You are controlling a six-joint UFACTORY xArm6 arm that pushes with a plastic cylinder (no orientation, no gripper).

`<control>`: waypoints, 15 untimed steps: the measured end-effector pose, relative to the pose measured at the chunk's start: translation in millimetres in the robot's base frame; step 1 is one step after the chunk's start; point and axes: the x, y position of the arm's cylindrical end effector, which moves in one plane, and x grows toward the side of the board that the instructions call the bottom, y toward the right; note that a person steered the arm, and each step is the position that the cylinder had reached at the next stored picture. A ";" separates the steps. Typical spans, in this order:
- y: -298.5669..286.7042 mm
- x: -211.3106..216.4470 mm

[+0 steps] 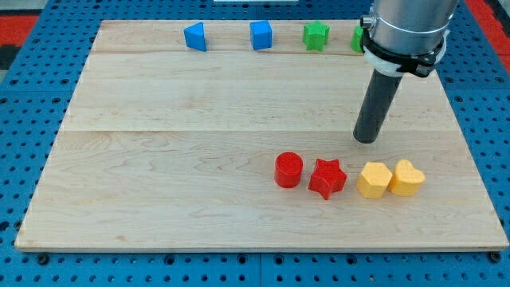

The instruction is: Move the blue blocks towards the top left of the board

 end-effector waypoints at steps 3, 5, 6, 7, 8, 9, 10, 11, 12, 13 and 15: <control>7.1 -42.2; -19.2 -100.2; -22.0 -99.8; -32.4 -99.8; -76.0 -102.6; -118.3 -102.7; -134.1 -103.0; -136.4 -105.5; -136.6 -107.2; -165.9 -125.1; -147.4 -171.0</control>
